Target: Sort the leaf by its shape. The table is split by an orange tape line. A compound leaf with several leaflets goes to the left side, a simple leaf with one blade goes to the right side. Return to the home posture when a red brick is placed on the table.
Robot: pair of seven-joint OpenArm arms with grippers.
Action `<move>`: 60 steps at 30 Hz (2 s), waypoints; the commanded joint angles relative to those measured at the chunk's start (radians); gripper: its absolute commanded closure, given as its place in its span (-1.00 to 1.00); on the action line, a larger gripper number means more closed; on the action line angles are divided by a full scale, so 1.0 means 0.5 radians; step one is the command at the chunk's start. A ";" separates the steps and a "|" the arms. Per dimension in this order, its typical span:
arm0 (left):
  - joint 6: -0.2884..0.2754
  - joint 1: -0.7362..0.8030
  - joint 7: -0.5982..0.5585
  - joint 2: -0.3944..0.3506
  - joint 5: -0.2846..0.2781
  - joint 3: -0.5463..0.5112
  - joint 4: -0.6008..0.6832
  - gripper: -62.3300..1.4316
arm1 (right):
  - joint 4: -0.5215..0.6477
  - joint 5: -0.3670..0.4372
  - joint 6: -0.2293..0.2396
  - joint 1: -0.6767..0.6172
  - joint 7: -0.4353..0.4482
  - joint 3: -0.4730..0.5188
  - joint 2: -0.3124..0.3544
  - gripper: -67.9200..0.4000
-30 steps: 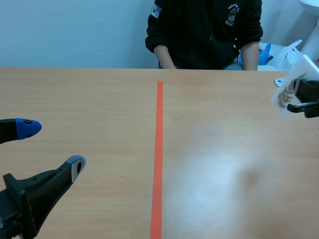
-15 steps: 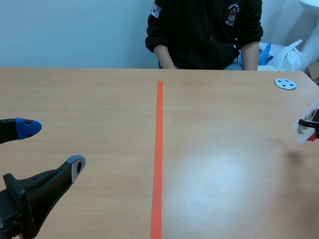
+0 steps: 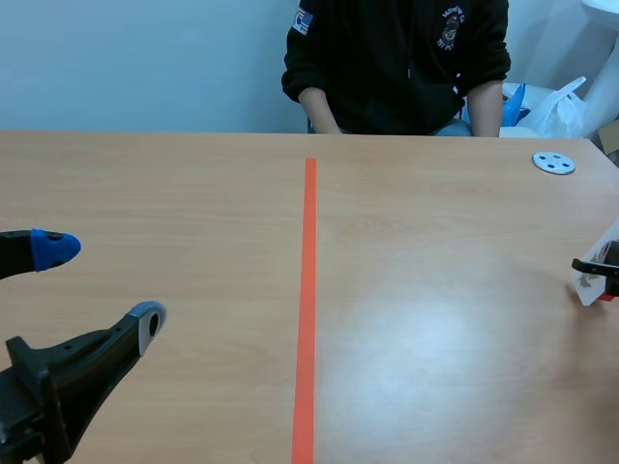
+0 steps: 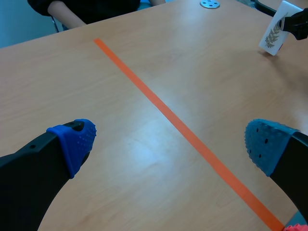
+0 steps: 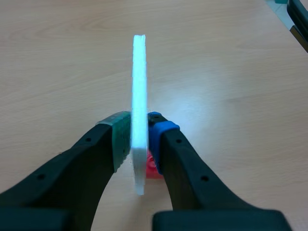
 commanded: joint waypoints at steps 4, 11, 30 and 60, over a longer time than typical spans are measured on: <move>0.004 -0.001 -0.027 0.009 -0.012 0.002 0.050 -1.00 | 0.064 0.014 0.007 0.014 0.031 0.008 0.038 0.19; 0.004 -0.001 -0.027 0.009 -0.012 0.002 0.050 -1.00 | 0.091 0.014 0.018 0.012 0.091 0.008 0.046 -0.73; 0.004 -0.001 -0.027 0.009 -0.012 0.002 0.050 -1.00 | 1.512 0.014 0.060 -0.951 -0.213 0.192 0.143 -1.00; 0.004 -0.002 -0.027 0.004 -0.012 0.002 0.050 -1.00 | 2.744 0.015 0.188 -1.813 -0.473 0.179 -0.143 -1.00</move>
